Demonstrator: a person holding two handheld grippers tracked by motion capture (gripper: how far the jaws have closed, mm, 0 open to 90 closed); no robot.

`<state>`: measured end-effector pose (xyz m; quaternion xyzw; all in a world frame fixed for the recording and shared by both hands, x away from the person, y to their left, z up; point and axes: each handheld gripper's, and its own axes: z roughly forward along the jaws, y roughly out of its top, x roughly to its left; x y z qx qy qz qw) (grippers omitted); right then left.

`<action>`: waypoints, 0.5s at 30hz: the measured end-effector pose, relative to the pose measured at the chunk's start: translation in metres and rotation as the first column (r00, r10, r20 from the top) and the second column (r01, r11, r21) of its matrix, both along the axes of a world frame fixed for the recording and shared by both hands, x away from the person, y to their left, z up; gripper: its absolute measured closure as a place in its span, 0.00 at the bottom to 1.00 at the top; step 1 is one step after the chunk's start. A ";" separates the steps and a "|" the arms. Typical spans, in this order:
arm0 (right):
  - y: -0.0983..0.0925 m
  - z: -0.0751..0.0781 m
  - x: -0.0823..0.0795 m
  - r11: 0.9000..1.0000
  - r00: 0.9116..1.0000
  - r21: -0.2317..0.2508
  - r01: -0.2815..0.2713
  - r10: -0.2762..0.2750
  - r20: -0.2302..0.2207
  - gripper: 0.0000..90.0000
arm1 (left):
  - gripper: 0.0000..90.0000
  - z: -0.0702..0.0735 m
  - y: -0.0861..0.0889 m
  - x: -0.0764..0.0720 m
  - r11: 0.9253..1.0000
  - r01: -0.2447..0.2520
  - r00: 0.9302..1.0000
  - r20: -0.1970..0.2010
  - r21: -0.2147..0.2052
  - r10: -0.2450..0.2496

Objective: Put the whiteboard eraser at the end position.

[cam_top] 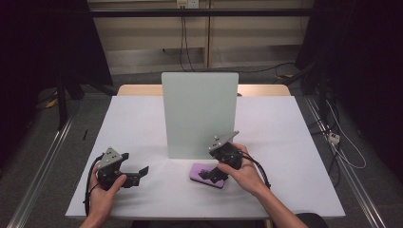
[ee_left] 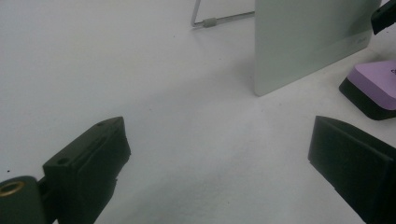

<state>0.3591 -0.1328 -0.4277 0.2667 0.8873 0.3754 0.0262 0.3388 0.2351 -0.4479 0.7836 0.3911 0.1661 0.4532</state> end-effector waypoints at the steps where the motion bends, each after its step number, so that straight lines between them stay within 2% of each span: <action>1: 0.000 0.001 0.000 1.000 1.000 -0.002 0.006 -0.006 0.007 0.09 | 0.05 0.000 0.000 0.000 1.000 -0.001 1.000 0.000 -0.002 0.001; 4: -0.003 0.002 -0.001 1.000 1.000 0.010 0.025 -0.025 0.011 0.09 | 0.05 0.000 -0.002 0.001 1.000 -0.003 1.000 0.002 -0.005 0.003; 6: -0.004 0.003 -0.001 0.999 1.000 0.030 0.031 -0.030 -0.008 0.09 | 0.05 0.000 -0.002 0.001 1.000 -0.002 1.000 0.000 -0.003 0.002; 9: -0.005 0.003 -0.002 0.997 0.997 0.016 0.071 -0.071 0.024 0.09 | 0.05 0.000 -0.001 0.000 1.000 -0.002 1.000 0.000 -0.001 0.002; 11: -0.007 0.003 -0.002 0.996 0.996 0.029 0.083 -0.083 0.018 0.09 | 0.05 0.001 0.000 0.000 1.000 -0.003 1.000 0.006 -0.001 0.003; 12: -0.008 0.003 -0.002 0.995 0.995 0.029 0.093 -0.094 0.025 0.09 | 0.05 0.002 -0.001 -0.001 1.000 -0.006 1.000 0.008 -0.009 0.006; 15: -0.009 0.004 -0.004 0.994 0.993 0.018 0.107 -0.108 0.042 0.09 | 0.05 0.003 -0.002 -0.001 1.000 0.003 1.000 0.011 0.001 -0.003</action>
